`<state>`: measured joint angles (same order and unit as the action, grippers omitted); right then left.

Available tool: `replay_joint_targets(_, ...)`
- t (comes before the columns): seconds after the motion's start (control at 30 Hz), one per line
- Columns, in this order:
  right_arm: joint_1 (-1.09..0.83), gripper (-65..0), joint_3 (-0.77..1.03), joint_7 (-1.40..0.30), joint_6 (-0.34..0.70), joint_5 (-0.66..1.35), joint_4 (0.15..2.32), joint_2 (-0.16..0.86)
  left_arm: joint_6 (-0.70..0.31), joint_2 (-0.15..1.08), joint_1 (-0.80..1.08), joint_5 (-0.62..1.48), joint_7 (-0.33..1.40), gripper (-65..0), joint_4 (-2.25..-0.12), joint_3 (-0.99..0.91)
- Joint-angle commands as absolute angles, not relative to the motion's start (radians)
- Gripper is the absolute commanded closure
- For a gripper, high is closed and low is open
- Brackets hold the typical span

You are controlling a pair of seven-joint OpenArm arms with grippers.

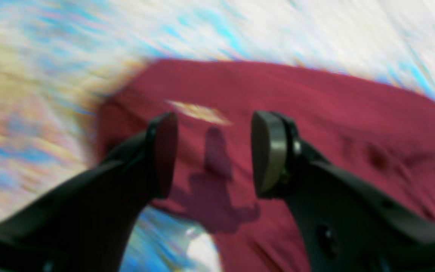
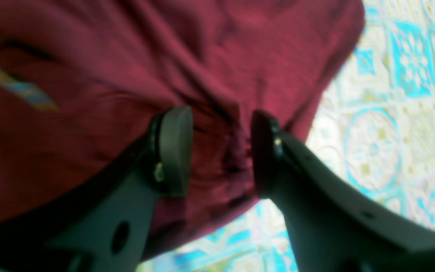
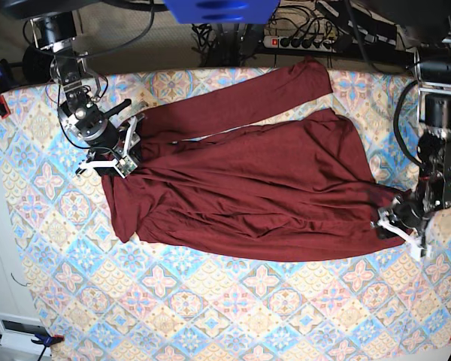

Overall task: Layout the t-shirt on the table in an organized manner, then fold the t-shirt properly
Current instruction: 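Grasp the shirt edge with the left gripper and drag it flat, then grasp the shirt body with both grippers and smooth it outward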

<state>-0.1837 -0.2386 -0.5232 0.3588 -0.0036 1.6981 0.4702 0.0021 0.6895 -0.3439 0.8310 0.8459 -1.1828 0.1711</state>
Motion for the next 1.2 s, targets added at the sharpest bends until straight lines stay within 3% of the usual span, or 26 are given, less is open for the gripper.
replay_joint_targets(0.0,-0.162,-24.7,-0.226,-0.503,0.348,-0.007,1.73,0.487,0.004,0.714,-0.349,0.846,0.831,-30.6,-1.23,0.137)
replay_joint_targets(0.2,-0.154,-24.7,-0.229,-0.503,0.348,-0.007,1.75,0.487,0.004,0.605,-0.32,0.877,0.863,-30.5,-1.27,0.062)
replay_joint_targets(0.43,0.068,-24.7,-0.386,-0.504,0.349,-0.004,1.685,0.487,0.004,0.47,-0.314,0.877,0.946,-30.4,-1.27,0.07)
replay_joint_targets(0.57,0.228,-25.0,-0.486,-0.496,0.352,-0.004,1.537,0.475,0.004,0.441,-0.262,0.877,0.943,-30.4,-1.273,0.068)
replay_joint_targets(0.7,0.384,-25.1,-0.572,-0.481,0.355,-0.004,1.333,0.395,0.004,0.44,-0.208,0.878,0.943,-30.4,-1.325,0.067)
replay_joint_targets(1.03,0.611,-25.2,-0.745,-0.232,0.357,-0.004,0.814,0.358,0.005,0.444,-0.074,0.883,0.943,-30.4,-1.415,0.059)
replay_joint_targets(1.17,0.654,-25.2,-0.75,-0.14,0.446,-0.004,0.654,0.291,0.005,0.444,-0.03,0.88,0.941,-30.4,-1.471,0.059)
